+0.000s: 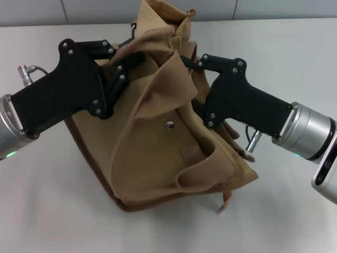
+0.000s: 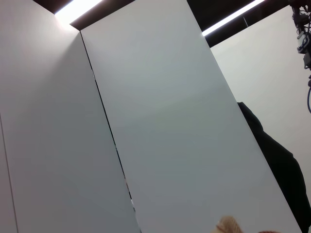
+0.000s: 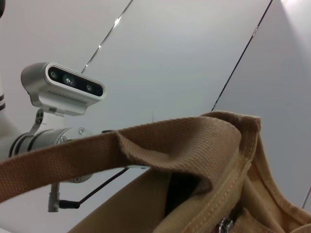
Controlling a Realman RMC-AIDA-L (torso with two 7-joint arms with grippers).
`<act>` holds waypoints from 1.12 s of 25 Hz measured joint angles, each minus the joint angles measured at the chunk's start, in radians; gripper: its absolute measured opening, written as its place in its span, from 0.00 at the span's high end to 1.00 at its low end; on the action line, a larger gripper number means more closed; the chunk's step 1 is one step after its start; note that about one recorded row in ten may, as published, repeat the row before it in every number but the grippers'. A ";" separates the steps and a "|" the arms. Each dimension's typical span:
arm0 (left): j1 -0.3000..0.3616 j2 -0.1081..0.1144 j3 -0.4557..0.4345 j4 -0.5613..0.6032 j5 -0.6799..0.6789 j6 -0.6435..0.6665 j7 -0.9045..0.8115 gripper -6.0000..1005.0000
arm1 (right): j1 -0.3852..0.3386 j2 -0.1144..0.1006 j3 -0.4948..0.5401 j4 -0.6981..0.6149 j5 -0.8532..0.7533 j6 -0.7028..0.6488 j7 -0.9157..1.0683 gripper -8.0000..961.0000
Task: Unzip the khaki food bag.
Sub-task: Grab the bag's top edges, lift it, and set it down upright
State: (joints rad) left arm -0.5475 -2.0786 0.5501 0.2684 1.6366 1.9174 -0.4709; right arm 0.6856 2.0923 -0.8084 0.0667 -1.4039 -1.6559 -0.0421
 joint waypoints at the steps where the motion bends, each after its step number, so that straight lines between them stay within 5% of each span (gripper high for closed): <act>1: 0.000 0.000 0.000 -0.001 0.000 0.000 0.000 0.92 | 0.000 0.000 0.000 0.000 0.000 0.000 0.000 0.53; 10: 0.000 0.000 0.001 -0.005 0.000 0.001 0.001 0.92 | 0.006 0.000 -0.006 0.002 0.000 0.001 -0.008 0.72; 13: 0.000 0.001 0.000 -0.005 0.000 -0.001 0.003 0.92 | -0.006 0.000 0.000 0.002 0.000 -0.018 -0.028 0.92; 24: 0.000 0.002 -0.009 -0.006 -0.022 -0.014 0.001 0.92 | -0.075 -0.003 -0.008 -0.007 -0.002 -0.054 -0.022 0.99; 28: 0.000 0.001 -0.009 -0.017 -0.050 -0.028 0.001 0.92 | -0.161 -0.010 -0.013 -0.022 -0.037 -0.106 -0.014 0.97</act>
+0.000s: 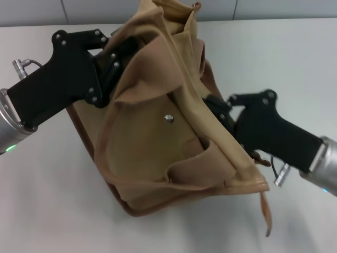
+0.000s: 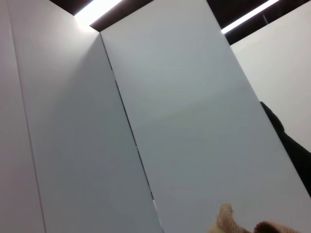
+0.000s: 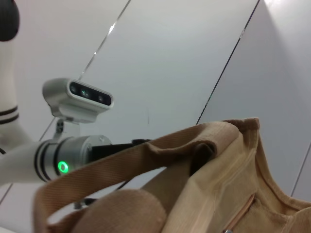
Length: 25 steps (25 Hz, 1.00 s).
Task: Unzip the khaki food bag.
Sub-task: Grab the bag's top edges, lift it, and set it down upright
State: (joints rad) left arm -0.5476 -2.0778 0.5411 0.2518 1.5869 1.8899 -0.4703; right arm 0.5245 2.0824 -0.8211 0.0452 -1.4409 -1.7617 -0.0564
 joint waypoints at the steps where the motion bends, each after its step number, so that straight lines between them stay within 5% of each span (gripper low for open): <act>1: 0.000 0.000 0.000 0.000 0.000 0.000 0.000 0.92 | 0.000 0.000 0.000 0.000 0.000 0.000 0.000 0.97; 10: 0.000 0.001 -0.002 -0.005 -0.030 -0.014 -0.001 0.92 | -0.276 -0.001 0.007 -0.156 -0.030 -0.119 0.133 0.94; 16: -0.013 -0.001 -0.003 -0.025 -0.031 -0.017 0.000 0.92 | -0.341 0.002 0.041 -0.178 -0.013 -0.142 0.151 0.91; 25: -0.024 -0.002 -0.003 -0.140 -0.149 -0.024 0.044 0.92 | -0.375 0.001 0.257 -0.120 0.005 -0.220 0.241 0.88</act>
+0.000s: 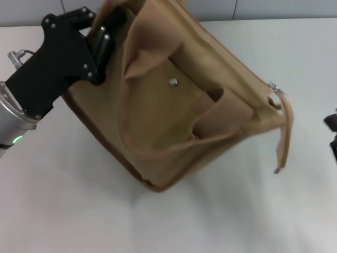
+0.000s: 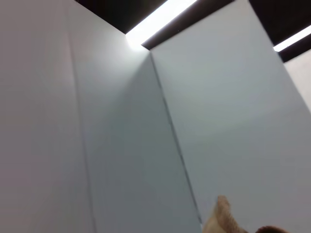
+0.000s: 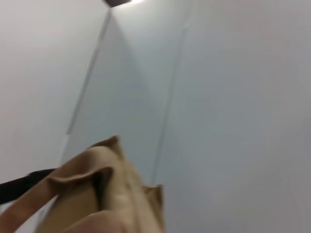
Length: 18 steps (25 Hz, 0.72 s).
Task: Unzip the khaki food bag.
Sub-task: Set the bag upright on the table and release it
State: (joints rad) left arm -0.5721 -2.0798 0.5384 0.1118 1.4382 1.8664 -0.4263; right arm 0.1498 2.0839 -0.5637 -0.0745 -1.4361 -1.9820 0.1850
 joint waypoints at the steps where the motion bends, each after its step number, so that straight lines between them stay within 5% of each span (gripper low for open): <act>1: 0.000 0.000 0.000 0.000 0.000 0.000 0.000 0.92 | 0.000 0.000 0.000 0.000 0.000 0.000 0.000 0.86; 9: -0.032 0.000 -0.015 -0.232 -0.085 -0.014 0.155 0.92 | 0.020 -0.001 0.013 -0.002 -0.001 0.005 0.059 0.69; 10: -0.039 0.000 -0.026 -0.327 -0.073 -0.029 0.243 0.92 | 0.039 -0.001 0.007 0.000 -0.005 0.012 0.079 0.67; 18: -0.054 0.000 -0.034 -0.356 -0.040 -0.024 0.274 0.92 | 0.085 0.002 -0.003 0.004 -0.014 0.132 0.157 0.40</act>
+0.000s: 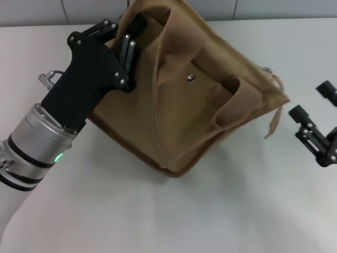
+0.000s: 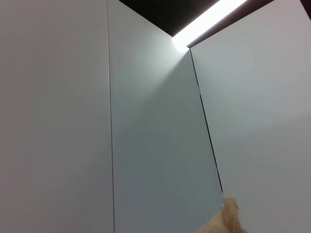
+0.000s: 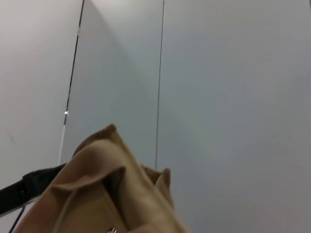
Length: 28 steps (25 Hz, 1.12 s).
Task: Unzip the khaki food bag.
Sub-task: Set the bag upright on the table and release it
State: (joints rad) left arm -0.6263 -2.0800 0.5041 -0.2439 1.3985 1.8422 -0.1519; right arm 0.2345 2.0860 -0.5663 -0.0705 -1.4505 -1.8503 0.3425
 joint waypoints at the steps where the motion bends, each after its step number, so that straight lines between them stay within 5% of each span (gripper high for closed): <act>1: 0.000 0.000 0.000 0.001 0.000 0.001 0.000 0.92 | 0.005 -0.001 -0.006 0.000 -0.010 0.009 0.018 0.38; 4: -0.001 0.000 0.000 0.001 0.001 0.003 0.000 0.92 | 0.020 -0.003 -0.021 -0.004 -0.058 0.019 0.089 0.32; 22: -0.024 0.000 -0.004 0.008 0.025 0.010 -0.001 0.92 | 0.099 0.002 -0.018 0.044 -0.112 0.185 0.335 0.39; 28: -0.007 0.000 0.011 0.013 0.030 0.005 -0.003 0.92 | 0.076 0.005 0.068 0.078 -0.098 0.136 0.198 0.54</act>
State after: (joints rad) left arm -0.6330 -2.0801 0.5155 -0.2305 1.4285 1.8474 -0.1549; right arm 0.3100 2.0910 -0.4986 0.0073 -1.5481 -1.7139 0.5400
